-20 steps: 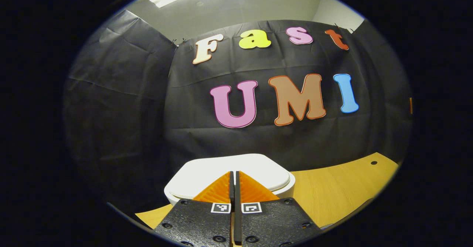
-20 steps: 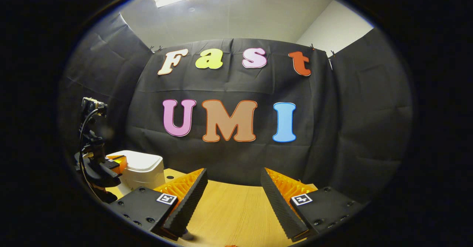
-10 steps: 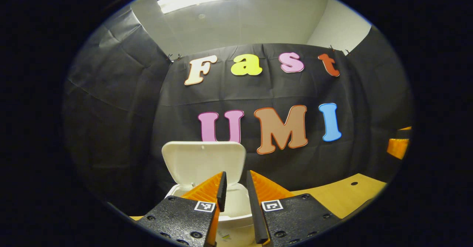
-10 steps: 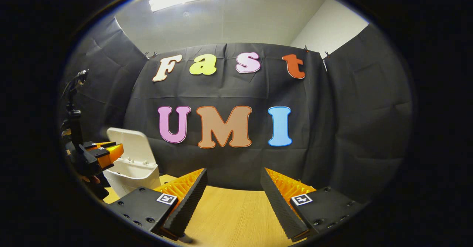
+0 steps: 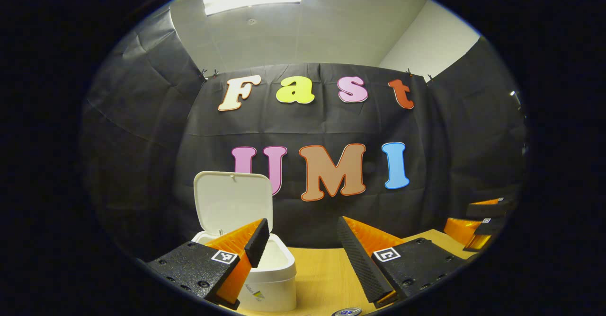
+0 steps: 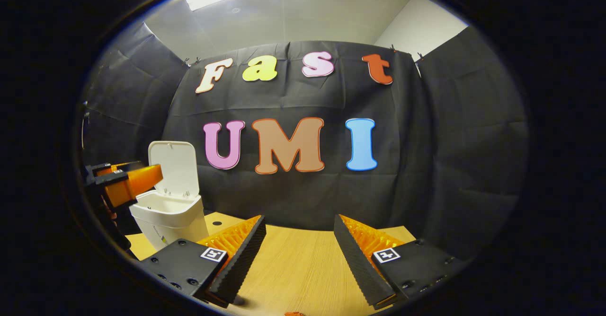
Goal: Press the lid of the desktop garbage bin to open it, pick up the crumpled paper on the desktop and throw it into the bin, then pick up the pop can on the desktop and drop it into the bin, and finally close the garbage bin lid.
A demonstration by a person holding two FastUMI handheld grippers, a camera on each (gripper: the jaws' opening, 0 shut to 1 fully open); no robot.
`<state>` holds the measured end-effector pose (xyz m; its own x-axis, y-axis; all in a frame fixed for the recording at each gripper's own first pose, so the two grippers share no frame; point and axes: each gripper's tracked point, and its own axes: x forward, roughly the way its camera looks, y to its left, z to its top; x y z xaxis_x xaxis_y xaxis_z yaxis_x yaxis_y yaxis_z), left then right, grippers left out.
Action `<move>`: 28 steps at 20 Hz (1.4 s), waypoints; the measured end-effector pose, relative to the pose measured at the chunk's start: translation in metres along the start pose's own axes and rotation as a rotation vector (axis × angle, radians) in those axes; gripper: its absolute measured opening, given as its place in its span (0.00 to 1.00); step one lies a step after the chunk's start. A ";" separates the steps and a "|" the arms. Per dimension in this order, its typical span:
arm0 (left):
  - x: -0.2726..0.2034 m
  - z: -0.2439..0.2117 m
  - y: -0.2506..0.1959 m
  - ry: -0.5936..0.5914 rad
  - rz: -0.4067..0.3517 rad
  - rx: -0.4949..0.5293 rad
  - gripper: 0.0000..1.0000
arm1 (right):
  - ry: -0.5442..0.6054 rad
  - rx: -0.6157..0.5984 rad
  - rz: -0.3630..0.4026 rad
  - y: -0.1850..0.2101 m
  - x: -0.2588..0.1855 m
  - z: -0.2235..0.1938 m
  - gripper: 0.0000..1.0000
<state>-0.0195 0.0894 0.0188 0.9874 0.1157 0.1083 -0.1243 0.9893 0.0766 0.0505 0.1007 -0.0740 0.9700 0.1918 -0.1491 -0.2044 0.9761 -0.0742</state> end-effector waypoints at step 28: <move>-0.030 0.005 0.011 0.026 0.022 0.084 0.89 | 0.879 -0.050 0.100 0.004 -0.040 -0.330 0.88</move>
<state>-0.0509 0.0965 0.0209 0.9864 0.1409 0.0851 -0.1529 0.9757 0.1571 -0.0322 0.0634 -0.3939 0.5000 0.1076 -0.8593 -0.3077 0.9496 -0.0601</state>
